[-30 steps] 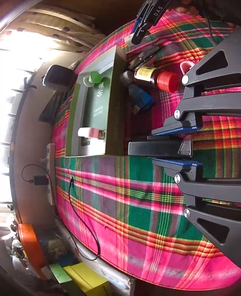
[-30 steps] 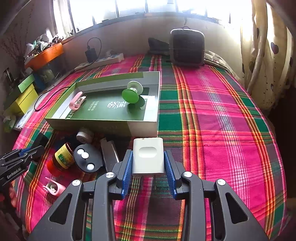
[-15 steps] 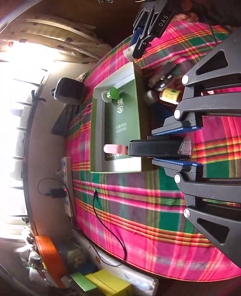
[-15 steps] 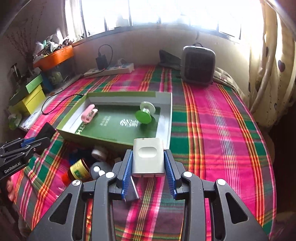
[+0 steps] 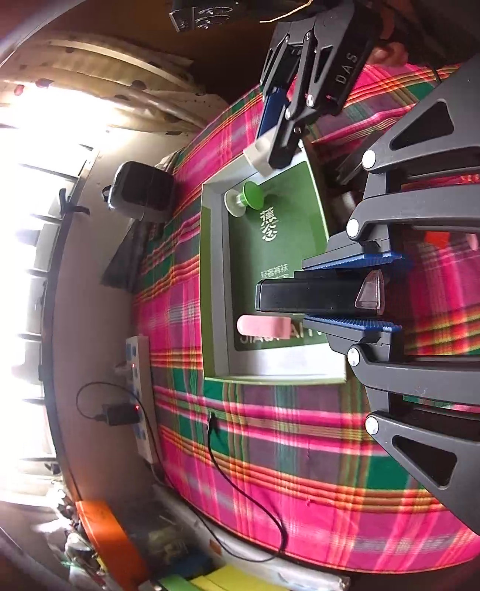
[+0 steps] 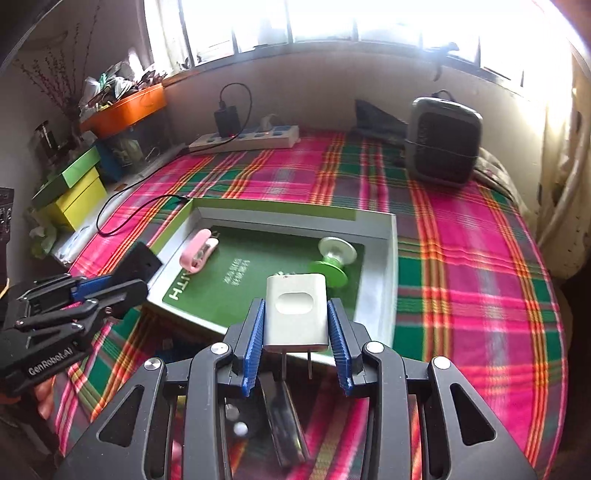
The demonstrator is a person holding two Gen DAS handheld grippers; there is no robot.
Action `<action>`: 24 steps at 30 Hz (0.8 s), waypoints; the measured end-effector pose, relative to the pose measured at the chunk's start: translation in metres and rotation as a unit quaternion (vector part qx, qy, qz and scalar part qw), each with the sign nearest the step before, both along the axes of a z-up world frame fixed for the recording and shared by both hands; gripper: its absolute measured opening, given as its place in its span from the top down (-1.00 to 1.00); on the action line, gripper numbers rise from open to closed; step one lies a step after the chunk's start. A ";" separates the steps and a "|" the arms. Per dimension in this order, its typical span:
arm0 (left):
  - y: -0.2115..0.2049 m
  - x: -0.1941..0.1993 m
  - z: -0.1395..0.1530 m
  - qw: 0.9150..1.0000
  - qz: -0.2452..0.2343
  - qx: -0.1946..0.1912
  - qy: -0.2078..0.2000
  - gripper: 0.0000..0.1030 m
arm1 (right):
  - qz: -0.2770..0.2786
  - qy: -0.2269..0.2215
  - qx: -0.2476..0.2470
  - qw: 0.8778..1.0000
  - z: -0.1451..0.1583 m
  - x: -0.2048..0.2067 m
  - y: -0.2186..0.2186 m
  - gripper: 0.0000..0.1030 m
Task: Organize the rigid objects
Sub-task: 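Carry the black device with the left gripper while the right carries the charger over the tray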
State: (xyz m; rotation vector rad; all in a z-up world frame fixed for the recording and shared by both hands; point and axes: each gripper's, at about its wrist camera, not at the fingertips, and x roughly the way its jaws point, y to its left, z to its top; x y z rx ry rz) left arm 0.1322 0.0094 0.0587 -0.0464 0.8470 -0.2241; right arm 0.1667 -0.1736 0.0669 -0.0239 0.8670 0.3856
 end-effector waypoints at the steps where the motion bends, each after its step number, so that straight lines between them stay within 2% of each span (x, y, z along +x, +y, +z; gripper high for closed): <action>1: -0.001 0.003 -0.001 1.000 -0.001 -0.001 0.001 0.57 | 0.004 0.003 0.002 1.000 -0.001 0.003 0.001 0.32; 5: -0.004 0.014 -0.006 1.000 -0.011 -0.013 0.009 0.57 | 0.012 0.012 -0.002 1.000 -0.006 0.018 0.011 0.32; 14: -0.006 0.036 -0.020 1.000 -0.012 -0.001 0.023 0.56 | 0.024 0.043 0.015 0.999 -0.023 0.052 0.019 0.32; 24: -0.008 0.050 -0.031 0.999 -0.011 0.010 0.029 0.57 | 0.033 0.047 -0.010 0.998 -0.037 0.068 0.030 0.32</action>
